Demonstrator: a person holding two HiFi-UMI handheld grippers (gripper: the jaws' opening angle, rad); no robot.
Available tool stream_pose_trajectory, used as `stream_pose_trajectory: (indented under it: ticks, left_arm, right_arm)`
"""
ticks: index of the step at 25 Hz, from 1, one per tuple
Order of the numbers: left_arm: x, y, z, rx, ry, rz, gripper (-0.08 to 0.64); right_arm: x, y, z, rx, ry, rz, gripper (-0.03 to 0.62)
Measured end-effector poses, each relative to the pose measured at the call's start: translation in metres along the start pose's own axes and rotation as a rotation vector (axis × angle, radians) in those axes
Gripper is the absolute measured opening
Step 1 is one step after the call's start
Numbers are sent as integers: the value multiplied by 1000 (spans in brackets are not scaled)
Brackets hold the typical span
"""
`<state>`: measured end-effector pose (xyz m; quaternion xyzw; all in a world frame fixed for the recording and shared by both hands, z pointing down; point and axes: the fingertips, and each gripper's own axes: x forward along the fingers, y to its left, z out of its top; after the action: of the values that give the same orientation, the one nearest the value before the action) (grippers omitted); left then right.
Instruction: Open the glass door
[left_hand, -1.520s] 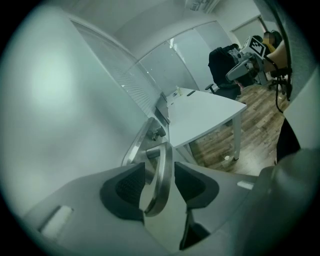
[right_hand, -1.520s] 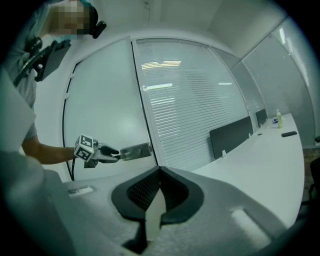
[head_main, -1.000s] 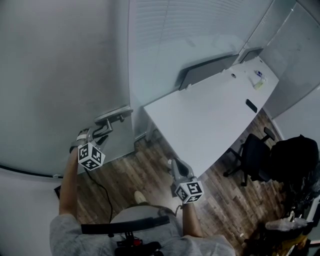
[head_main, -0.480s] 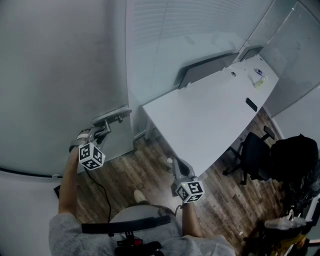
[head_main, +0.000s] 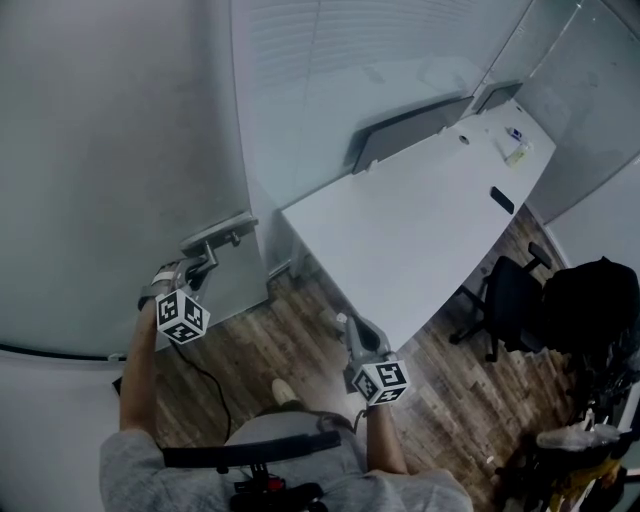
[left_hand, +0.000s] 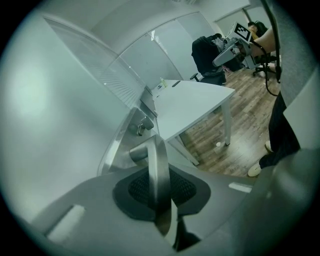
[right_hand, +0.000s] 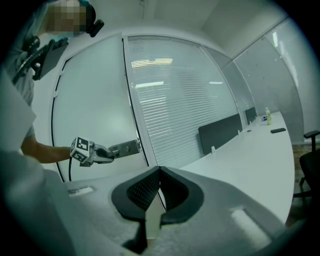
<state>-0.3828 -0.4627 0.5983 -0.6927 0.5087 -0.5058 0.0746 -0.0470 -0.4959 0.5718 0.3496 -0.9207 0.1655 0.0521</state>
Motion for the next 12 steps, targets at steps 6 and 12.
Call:
stream_pose_trajectory:
  ticks: [6,12]
  left_arm:
    - [2,2,0,2,-4,8,41]
    - [-1,-1,3,5,6,-1,40]
  right_arm:
    - [-5,0,-1,0,-3,-8,2]
    - [-20,-5,3,1,-20,-25,2]
